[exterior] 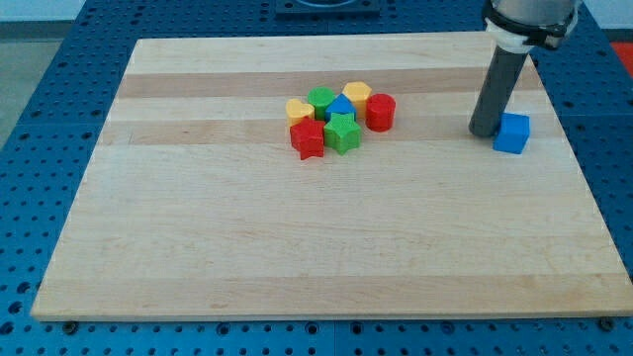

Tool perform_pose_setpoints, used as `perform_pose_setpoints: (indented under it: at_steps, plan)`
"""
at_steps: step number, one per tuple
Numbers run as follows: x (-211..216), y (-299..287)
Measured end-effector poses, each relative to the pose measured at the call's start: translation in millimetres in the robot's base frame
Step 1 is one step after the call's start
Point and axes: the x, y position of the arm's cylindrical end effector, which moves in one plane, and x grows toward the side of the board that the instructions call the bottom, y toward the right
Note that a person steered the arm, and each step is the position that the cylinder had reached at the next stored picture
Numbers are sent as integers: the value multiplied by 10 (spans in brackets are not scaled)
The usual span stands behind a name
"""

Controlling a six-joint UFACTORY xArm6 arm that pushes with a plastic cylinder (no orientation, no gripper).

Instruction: Move red circle to the bottom center

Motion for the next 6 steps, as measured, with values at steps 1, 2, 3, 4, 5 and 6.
perform_pose_setpoints:
  at_steps: [1,2,3,4,5,6]
  plan:
    - [0,-228]
    - [-17,-581]
    - [-110,-688]
    - [-336,-756]
    - [-553,-892]
    - [-618,-1278]
